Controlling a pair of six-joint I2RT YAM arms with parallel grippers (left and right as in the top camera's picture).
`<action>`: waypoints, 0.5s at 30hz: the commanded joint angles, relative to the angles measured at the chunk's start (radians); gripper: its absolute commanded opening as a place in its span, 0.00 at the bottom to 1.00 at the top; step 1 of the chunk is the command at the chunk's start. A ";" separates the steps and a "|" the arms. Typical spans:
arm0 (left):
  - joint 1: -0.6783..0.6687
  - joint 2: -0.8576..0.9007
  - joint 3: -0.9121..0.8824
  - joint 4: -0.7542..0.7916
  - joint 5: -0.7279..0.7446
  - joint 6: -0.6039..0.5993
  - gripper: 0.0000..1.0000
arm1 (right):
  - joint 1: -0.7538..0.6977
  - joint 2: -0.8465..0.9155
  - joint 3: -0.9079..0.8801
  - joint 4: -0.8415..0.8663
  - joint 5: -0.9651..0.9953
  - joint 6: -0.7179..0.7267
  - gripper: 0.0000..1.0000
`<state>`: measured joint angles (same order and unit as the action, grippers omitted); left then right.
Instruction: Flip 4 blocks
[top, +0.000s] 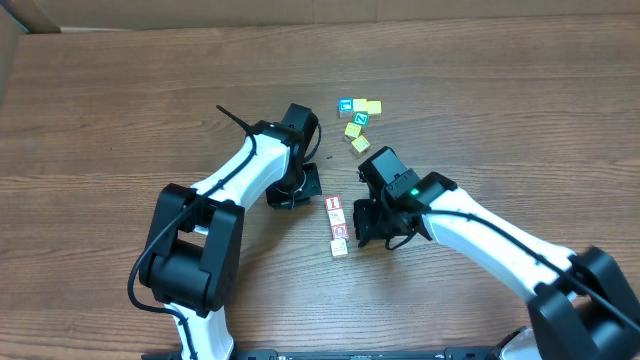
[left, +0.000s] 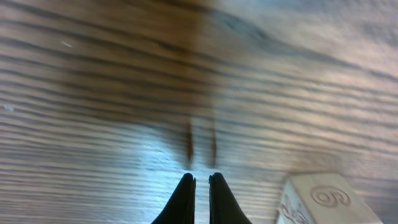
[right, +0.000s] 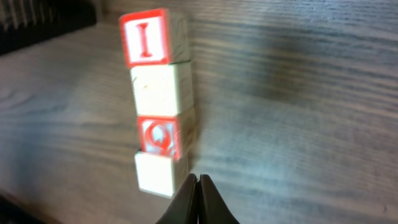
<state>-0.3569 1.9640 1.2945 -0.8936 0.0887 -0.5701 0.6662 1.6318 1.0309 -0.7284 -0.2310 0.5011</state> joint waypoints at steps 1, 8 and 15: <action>0.071 0.011 -0.010 0.002 -0.027 0.005 0.04 | 0.081 -0.031 0.059 -0.015 0.068 0.004 0.04; 0.194 0.011 -0.010 -0.035 0.035 0.033 0.04 | 0.329 -0.010 0.077 0.038 0.294 0.127 0.04; 0.190 0.011 -0.010 -0.040 0.035 0.043 0.04 | 0.418 0.135 0.159 0.035 0.347 0.132 0.04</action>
<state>-0.1577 1.9640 1.2945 -0.9314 0.1059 -0.5480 1.0805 1.6955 1.1084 -0.6605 0.0429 0.6102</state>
